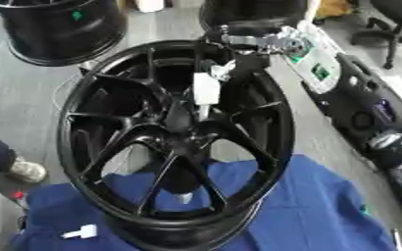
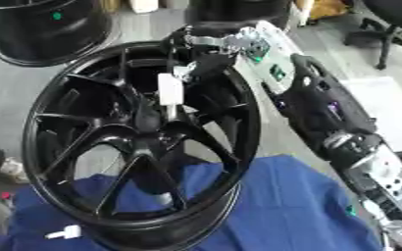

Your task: Pull the pin out of the wheel hub.

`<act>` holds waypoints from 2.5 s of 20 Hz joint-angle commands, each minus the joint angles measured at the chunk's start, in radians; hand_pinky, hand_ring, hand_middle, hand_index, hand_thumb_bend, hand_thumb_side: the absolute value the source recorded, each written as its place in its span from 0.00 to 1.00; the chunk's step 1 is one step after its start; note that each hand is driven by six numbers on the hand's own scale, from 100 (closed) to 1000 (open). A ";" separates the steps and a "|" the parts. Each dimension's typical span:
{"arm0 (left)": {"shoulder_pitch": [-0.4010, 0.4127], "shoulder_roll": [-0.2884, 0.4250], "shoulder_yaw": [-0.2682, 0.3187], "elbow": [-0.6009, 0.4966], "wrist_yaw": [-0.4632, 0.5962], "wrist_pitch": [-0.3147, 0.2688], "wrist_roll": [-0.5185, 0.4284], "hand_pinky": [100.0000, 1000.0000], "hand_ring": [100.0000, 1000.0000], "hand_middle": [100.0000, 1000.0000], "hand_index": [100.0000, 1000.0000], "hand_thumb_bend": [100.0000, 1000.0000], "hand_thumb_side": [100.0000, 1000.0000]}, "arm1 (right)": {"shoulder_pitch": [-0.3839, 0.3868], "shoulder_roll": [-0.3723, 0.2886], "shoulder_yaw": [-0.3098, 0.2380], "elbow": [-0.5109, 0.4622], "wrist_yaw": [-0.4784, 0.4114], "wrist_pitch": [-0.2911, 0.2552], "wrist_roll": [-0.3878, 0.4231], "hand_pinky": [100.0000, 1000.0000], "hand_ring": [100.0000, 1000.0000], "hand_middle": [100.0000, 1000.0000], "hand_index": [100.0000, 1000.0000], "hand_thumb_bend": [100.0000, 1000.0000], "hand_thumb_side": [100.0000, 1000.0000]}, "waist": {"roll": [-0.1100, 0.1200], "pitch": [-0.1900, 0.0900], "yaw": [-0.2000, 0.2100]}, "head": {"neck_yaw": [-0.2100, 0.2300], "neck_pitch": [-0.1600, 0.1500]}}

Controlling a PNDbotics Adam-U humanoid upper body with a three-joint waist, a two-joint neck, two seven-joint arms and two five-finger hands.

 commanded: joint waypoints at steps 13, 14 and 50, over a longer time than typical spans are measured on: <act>-0.009 0.018 0.003 -0.015 -0.002 0.002 0.003 0.54 0.35 0.55 0.77 0.17 1.00 | 0.045 -0.119 0.044 -0.283 -0.209 0.067 0.065 0.33 0.41 0.81 0.94 0.01 0.73 | -0.006 -0.015 -0.008 | 0.033 -0.002; -0.010 0.018 0.003 -0.015 -0.002 0.003 0.003 0.54 0.35 0.55 0.77 0.17 1.00 | 0.046 -0.123 0.045 -0.292 -0.215 0.073 0.072 0.33 0.41 0.81 0.94 0.01 0.73 | -0.006 -0.015 -0.008 | 0.033 -0.002; -0.007 0.013 0.004 -0.015 -0.005 0.000 0.003 0.54 0.35 0.55 0.78 0.16 1.00 | 0.060 -0.056 0.085 -0.196 0.026 0.005 0.109 0.30 0.36 0.70 0.86 0.08 0.68 | 0.000 -0.011 -0.010 | 0.033 -0.002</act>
